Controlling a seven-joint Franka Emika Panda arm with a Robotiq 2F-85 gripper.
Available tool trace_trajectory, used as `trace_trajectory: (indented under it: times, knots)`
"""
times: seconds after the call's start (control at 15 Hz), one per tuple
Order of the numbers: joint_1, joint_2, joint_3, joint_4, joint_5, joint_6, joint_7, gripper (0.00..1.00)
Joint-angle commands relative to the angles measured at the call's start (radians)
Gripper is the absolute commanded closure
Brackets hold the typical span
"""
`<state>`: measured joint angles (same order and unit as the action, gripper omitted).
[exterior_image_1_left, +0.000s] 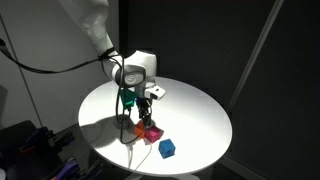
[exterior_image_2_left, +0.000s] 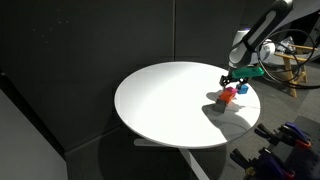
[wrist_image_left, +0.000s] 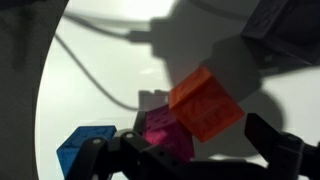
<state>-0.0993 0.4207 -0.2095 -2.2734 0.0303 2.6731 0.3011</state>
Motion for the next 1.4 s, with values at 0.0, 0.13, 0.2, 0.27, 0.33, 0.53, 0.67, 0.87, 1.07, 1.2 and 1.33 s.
trace_trajectory:
  times: [0.0,0.13,0.2,0.27,0.33,0.53,0.67,0.87,1.07,1.2,1.33]
  knots:
    - [0.003,0.016,0.005,0.02,0.018,0.008,0.005,0.0]
    - [0.007,0.021,0.004,0.023,0.017,0.008,0.006,0.0]
    - [0.009,0.024,0.005,0.026,0.016,0.008,0.008,0.0]
    - [0.01,0.027,0.005,0.028,0.016,0.007,0.009,0.0]
    - [0.012,0.031,0.005,0.031,0.016,0.006,0.01,0.0]
    - [0.014,0.04,0.006,0.038,0.016,0.006,0.01,0.0]
    - [0.014,0.046,0.006,0.041,0.016,0.007,0.008,0.0]
    - [0.012,0.053,0.006,0.045,0.017,0.006,0.006,0.0]
    - [0.012,0.06,0.005,0.046,0.016,0.007,0.005,0.0]
    - [0.013,0.063,0.005,0.047,0.016,0.006,0.005,0.0]
    - [0.012,0.065,0.004,0.048,0.016,0.007,0.004,0.0]
